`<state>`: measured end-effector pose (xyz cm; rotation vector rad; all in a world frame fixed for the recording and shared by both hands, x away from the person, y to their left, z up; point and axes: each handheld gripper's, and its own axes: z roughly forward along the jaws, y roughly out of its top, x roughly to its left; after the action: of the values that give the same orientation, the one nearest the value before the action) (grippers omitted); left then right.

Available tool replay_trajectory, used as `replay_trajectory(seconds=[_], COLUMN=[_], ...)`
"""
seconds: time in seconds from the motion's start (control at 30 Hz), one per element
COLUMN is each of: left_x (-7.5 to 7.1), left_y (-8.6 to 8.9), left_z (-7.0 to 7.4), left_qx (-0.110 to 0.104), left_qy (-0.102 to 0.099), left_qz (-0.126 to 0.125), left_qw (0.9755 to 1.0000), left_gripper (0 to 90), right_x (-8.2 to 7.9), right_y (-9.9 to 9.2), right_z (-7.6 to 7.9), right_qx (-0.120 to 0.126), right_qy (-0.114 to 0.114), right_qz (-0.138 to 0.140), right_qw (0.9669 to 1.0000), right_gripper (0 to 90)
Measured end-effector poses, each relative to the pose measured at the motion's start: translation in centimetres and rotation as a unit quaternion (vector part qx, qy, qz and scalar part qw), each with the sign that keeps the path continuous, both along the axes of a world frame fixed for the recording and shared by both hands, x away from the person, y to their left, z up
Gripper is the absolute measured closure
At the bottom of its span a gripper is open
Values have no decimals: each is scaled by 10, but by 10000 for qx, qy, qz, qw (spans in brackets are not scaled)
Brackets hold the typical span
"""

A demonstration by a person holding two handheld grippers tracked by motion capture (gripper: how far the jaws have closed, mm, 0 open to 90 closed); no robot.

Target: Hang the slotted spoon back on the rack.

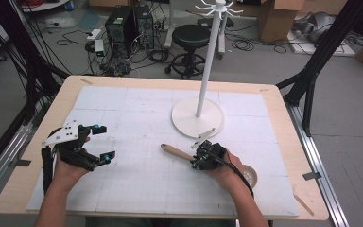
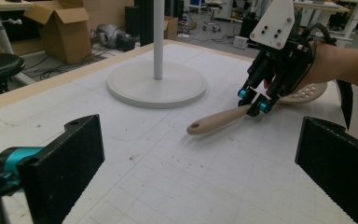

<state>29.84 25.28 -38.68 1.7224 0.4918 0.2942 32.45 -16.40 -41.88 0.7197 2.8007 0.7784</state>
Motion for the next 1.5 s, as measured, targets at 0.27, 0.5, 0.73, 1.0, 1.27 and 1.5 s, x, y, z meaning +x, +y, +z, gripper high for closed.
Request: replay_trajectory(seconds=[0.27,0.5,0.73,1.0,1.27,1.5], left_x=[-1,-1,-1,-1,-2,-4], left_y=[0,0,0,1,2,4], left_z=[1,2,2,3,4,7], left_qx=[-18,-20,-31,-11,-30,-87], left_qy=[-10,-38,-32,-43,-45,-85], left_qz=[-8,-12,-16,-6,-11,-4], left_qw=[10000,10000,10000,10000,10000,9999], left_gripper=[17,17,17,17,17,17], right_x=[-3,-7,-16,-21,-24,-26], right_y=[-24,-55,-78,-86,-90,-104], right_z=[24,49,74,85,92,110], right_qx=[926,1910,2682,2969,3083,3240], right_qy=[-174,-518,-933,-1127,-1272,-1527], right_qz=[-171,-339,-403,-482,-480,-587], right_qw=[9954,9796,9580,9470,9415,9318], right_gripper=[744,745,744,744,744,745])
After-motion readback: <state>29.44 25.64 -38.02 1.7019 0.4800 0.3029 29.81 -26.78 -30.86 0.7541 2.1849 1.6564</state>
